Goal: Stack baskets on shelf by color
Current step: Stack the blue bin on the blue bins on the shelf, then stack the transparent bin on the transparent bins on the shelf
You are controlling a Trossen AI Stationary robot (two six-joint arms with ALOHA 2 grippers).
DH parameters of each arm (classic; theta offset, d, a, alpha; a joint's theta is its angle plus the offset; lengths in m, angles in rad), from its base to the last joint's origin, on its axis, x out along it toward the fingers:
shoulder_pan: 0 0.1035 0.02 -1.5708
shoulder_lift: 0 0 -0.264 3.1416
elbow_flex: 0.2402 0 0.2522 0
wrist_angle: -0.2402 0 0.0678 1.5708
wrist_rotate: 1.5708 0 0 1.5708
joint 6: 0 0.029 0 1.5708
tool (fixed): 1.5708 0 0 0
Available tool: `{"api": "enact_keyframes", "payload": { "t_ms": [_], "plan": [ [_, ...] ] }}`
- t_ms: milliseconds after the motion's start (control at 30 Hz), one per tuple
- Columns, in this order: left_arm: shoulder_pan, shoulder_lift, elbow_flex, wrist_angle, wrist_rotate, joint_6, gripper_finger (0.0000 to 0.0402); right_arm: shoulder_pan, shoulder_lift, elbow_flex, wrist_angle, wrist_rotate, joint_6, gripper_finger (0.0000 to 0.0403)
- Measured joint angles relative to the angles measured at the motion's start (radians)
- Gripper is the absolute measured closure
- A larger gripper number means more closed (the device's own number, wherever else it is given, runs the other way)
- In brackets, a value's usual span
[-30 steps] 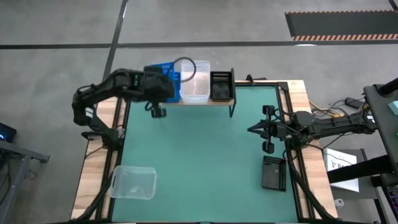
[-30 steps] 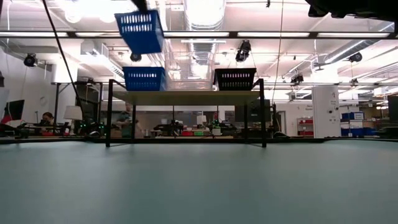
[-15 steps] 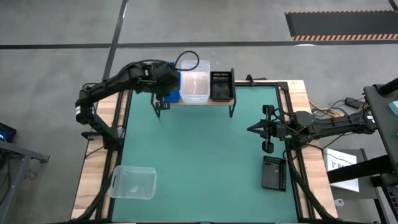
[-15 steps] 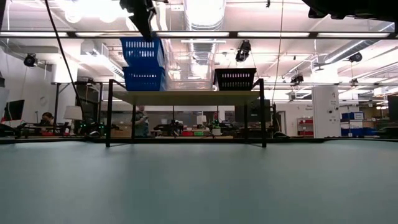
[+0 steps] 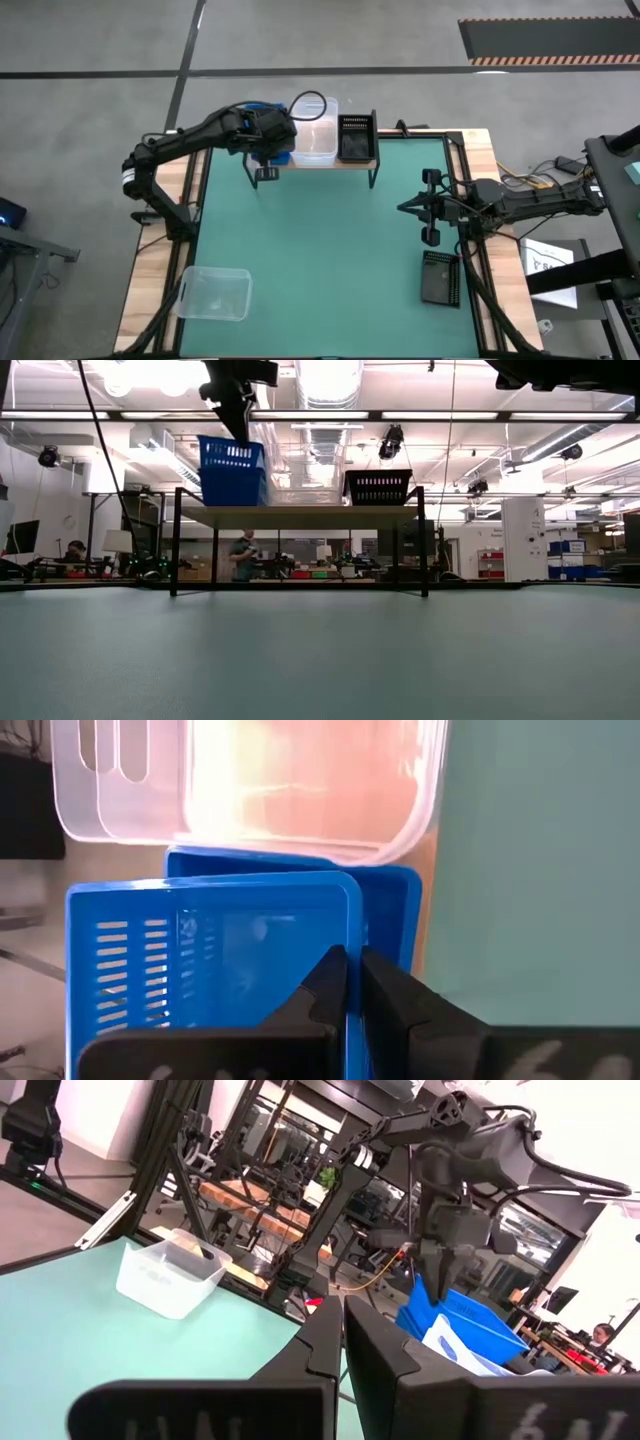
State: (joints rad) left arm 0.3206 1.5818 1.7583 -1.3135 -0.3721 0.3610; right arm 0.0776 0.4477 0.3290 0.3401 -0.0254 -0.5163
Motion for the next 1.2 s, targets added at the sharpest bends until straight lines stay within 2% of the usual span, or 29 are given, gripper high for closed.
{"api": "enact_keyframes", "payload": {
  "t_ms": [667,1000,1200],
  "plan": [
    [-0.002,0.002,-0.014,0.029,0.050,0.009,0.0398,0.000,0.000,0.000,-0.017,0.002,0.000,0.0394],
    [-0.006,0.001,-0.014,0.039,0.047,0.000,0.0313,0.000,0.000,0.000,-0.024,0.002,0.011,0.0394],
    [-0.051,-0.019,-0.010,0.039,0.047,-0.016,0.0289,0.000,0.000,0.000,-0.032,0.002,0.021,0.0394]
  ]
}}
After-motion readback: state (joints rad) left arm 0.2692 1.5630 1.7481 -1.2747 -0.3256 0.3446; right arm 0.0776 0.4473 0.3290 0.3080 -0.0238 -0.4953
